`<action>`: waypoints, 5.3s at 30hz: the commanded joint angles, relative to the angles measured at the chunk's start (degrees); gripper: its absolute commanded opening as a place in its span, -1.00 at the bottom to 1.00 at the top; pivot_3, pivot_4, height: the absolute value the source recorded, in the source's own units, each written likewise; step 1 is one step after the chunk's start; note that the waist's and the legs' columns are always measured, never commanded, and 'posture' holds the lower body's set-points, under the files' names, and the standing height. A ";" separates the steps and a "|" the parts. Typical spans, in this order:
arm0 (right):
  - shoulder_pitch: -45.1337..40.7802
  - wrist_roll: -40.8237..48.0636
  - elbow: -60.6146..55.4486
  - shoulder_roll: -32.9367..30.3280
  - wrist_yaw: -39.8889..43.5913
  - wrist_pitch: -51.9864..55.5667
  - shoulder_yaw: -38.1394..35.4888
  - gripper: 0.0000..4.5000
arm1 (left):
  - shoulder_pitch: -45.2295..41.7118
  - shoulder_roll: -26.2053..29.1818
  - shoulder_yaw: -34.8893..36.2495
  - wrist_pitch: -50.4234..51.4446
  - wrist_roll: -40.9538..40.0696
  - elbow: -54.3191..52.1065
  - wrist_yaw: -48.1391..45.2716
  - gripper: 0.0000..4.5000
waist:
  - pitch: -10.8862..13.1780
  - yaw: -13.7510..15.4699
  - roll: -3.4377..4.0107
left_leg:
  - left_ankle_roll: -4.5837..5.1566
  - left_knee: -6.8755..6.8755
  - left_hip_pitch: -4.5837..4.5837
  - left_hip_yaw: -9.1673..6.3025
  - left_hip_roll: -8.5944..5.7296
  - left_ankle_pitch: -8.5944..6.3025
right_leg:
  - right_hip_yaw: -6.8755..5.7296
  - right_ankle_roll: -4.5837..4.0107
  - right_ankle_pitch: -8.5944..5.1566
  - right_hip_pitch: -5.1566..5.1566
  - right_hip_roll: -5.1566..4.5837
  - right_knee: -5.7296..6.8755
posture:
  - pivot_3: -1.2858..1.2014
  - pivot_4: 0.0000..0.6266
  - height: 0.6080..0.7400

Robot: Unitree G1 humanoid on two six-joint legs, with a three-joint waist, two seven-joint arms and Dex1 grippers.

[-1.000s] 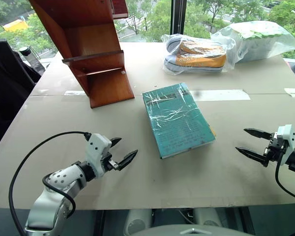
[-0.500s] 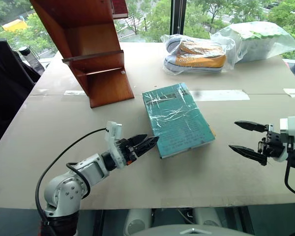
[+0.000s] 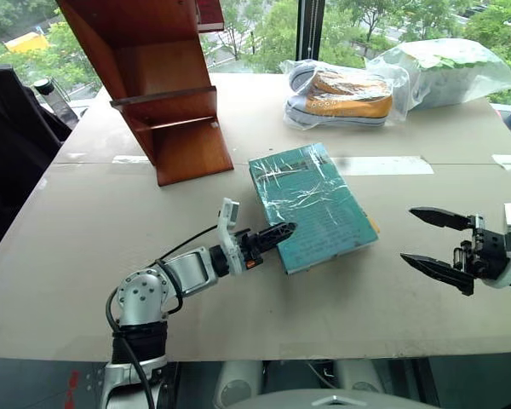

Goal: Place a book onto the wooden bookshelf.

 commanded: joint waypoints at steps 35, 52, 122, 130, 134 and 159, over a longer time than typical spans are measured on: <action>-28.78 7.27 10.60 6.04 -7.91 6.68 0.61 1.00 | -36.17 50.95 -21.92 -54.04 109.21 -8.13 -18.76 -0.96 | 0.38 0.05 -0.12 | -0.13 -0.27 -0.40 0.21 0.12 0.08 | 0.05 0.14 0.19 -0.32 0.35 -0.21 | 0.03 -0.52 0.28; -33.33 7.49 13.06 7.61 -6.65 8.78 2.40 1.00 | -23.78 49.62 -15.34 -43.69 115.31 -12.73 -31.42 -0.96 | 0.46 -1.01 -0.18 | -0.13 -0.12 -0.48 0.34 0.19 0.09 | 0.17 0.16 0.21 -0.57 0.38 0.12 | 0.03 -0.52 0.28; -29.05 5.06 9.67 9.75 -9.22 5.56 1.76 1.00 | -33.60 27.85 -23.10 -33.13 132.51 -7.01 -37.55 -0.97 | 0.43 -0.11 -0.21 | -0.12 0.14 -0.42 0.28 0.16 0.10 | 0.16 0.15 0.24 -0.44 0.38 0.31 | 0.03 -0.52 0.28; -30.47 4.35 11.27 9.88 -8.54 4.72 2.52 1.00 | -34.39 25.23 -24.26 -30.27 137.13 -7.32 -38.73 -0.97 | 0.43 -0.13 -0.21 | -0.13 0.14 -0.42 0.27 0.16 0.10 | 0.16 0.15 0.24 -0.44 0.38 0.31 | 0.03 -0.52 0.28; -30.68 4.04 11.51 10.20 -8.38 4.30 2.76 1.00 | -34.69 25.16 -25.94 -27.66 143.86 -7.28 -41.13 -0.97 | 0.43 -0.14 -0.21 | -0.12 0.14 -0.42 0.27 0.16 0.10 | 0.16 0.15 0.24 -0.44 0.39 0.31 | 0.03 -0.52 0.28; -28.45 4.33 10.39 9.50 -8.26 4.60 1.30 1.00 | -33.67 18.05 -19.42 -25.53 144.78 -13.52 -41.47 0.94 | 0.43 -0.19 -0.21 | -0.12 0.17 -0.40 0.24 0.16 0.10 | 0.16 0.15 0.24 -0.45 0.38 0.42 | 0.03 -0.52 0.28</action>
